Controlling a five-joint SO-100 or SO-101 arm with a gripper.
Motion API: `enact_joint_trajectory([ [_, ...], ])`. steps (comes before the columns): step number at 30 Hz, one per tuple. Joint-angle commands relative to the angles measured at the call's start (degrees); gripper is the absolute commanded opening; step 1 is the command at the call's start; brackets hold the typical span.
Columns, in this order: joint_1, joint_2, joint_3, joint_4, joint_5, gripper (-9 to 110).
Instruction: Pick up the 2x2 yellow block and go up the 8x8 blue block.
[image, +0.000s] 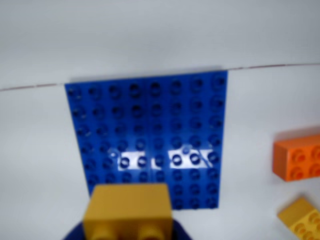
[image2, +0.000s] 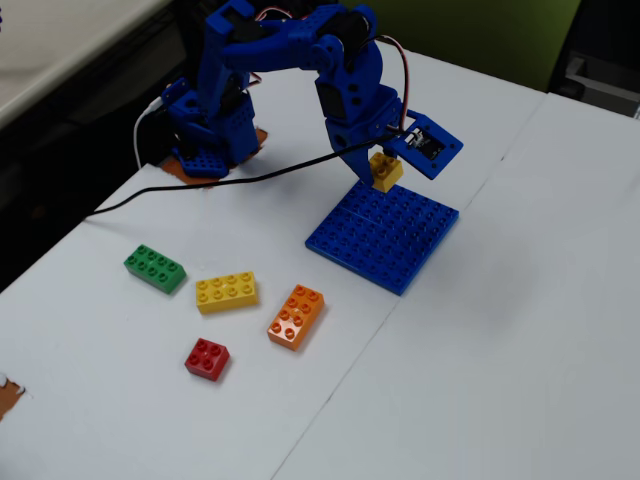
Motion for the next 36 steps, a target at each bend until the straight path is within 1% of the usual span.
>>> enact_joint_trajectory([
  [1, 0.2, 1.1, -1.6, 0.2, -0.4, 0],
  [36, -0.1, -0.3, -1.6, 0.2, 0.1, 0],
])
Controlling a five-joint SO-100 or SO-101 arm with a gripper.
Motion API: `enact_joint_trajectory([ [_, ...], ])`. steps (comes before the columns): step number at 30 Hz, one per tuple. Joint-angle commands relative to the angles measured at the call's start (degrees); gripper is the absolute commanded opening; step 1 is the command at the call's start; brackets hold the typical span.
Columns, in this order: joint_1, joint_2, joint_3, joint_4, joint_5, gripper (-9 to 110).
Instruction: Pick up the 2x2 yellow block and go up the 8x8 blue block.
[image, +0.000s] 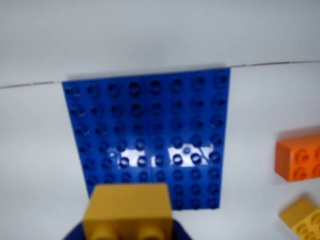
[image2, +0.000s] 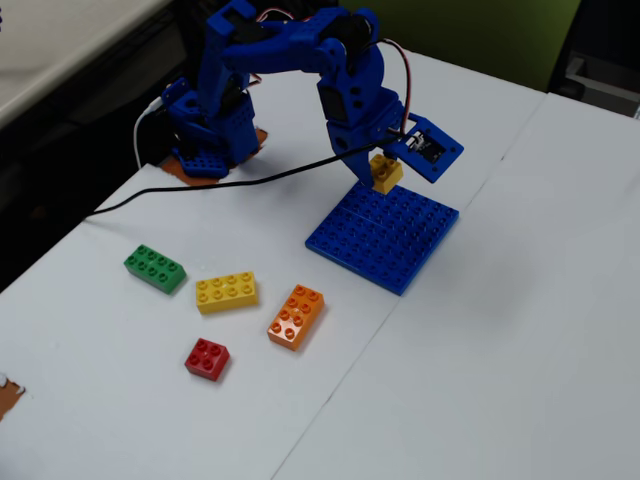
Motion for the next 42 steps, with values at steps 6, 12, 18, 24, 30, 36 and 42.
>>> enact_joint_trajectory([
  [6, -0.1, 0.3, -1.6, 0.2, 0.1, 0],
  [12, -0.1, 0.0, -1.8, 0.2, 0.1, 0],
  [18, 0.0, -1.0, -2.6, 0.2, 0.2, 0],
  [24, 0.2, -2.0, -5.0, 0.2, 0.7, 0],
  [30, 0.3, -2.0, -5.5, 0.2, 0.9, 0],
  [36, 0.2, -1.6, -5.5, 0.2, 1.0, 0],
  [42, 0.1, -1.3, -5.5, 0.2, 1.1, 0],
])
